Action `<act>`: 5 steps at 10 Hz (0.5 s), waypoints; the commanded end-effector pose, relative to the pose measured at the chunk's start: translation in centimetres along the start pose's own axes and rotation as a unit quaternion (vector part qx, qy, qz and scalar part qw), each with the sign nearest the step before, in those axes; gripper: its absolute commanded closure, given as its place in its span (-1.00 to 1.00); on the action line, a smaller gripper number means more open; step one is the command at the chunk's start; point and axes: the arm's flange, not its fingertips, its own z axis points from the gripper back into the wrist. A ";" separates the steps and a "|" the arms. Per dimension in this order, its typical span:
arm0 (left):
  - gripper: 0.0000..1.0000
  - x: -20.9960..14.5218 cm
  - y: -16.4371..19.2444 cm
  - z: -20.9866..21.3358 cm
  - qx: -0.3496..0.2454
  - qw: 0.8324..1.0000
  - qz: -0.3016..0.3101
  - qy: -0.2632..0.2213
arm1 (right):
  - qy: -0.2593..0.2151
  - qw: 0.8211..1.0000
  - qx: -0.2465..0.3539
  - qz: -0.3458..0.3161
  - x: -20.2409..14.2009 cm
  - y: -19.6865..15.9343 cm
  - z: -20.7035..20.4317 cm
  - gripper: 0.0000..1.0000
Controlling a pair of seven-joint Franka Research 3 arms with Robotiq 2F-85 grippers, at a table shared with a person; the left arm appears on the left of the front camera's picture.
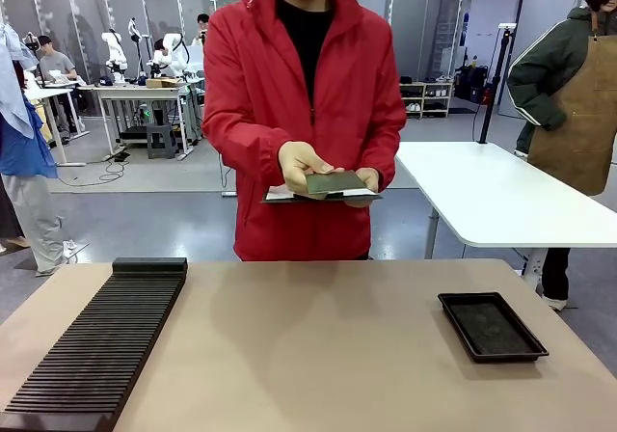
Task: Inspect the PCB.
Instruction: Pick up the Blank PCB that the human is holding.
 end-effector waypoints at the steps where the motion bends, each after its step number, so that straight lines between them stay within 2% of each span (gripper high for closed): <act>1: -1.00 -0.1 -0.1 0.0 0.002 1.000 -0.001 0.003 | 0.011 0.998 0.048 -0.045 0.8 3.6 -1.8 -1.00; 5: -1.00 -0.1 -0.1 0.0 0.002 1.000 -0.001 0.003 | 0.090 0.992 0.055 -0.076 1.9 8.7 -8.8 -1.00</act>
